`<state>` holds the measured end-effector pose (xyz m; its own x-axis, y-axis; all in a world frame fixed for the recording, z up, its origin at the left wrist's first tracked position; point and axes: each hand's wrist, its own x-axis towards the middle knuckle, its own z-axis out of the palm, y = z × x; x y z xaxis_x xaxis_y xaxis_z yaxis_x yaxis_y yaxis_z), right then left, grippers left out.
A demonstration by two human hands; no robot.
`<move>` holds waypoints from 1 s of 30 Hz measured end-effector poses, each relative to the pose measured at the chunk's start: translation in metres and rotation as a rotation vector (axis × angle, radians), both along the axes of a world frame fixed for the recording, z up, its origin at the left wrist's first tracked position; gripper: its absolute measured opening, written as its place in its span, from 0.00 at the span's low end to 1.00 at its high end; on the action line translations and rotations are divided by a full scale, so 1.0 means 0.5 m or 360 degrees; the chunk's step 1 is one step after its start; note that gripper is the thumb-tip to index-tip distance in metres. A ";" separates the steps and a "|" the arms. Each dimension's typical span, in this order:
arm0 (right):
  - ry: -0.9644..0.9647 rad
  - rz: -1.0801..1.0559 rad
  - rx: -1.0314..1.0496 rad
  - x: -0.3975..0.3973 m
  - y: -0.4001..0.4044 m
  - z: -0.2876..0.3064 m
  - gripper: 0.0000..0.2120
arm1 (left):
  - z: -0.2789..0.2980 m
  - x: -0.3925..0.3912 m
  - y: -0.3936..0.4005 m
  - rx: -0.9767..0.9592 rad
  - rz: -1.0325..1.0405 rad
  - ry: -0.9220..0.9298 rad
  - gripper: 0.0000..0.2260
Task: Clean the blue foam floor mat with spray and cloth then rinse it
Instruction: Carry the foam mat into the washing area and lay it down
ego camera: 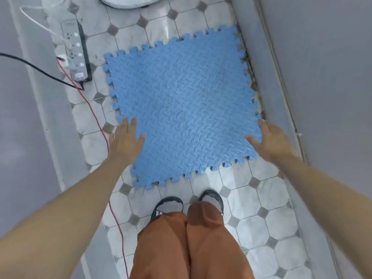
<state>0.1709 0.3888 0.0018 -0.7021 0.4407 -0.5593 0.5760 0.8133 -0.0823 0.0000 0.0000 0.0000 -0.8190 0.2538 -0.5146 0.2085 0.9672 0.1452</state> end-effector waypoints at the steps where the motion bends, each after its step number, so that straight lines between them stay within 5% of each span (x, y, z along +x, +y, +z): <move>1: -0.0018 -0.0009 0.0004 -0.005 0.009 -0.045 0.37 | -0.053 -0.003 -0.001 -0.0010 -0.0003 -0.0006 0.29; 7: -0.0134 -0.0031 0.0107 -0.028 0.084 -0.266 0.43 | -0.288 -0.035 -0.017 -0.0106 0.0251 0.0001 0.35; 14: 0.0110 -0.0374 -0.0146 -0.014 0.091 -0.352 0.48 | -0.333 0.003 -0.037 0.0163 0.0853 0.0069 0.47; 22: 0.0309 -0.0615 -0.0224 -0.039 0.084 -0.292 0.48 | -0.288 -0.045 -0.044 0.0295 0.1161 0.0067 0.54; 30: 0.0232 -0.0632 -0.0172 0.015 0.023 -0.085 0.43 | -0.042 -0.089 -0.076 0.0209 0.0935 -0.0110 0.47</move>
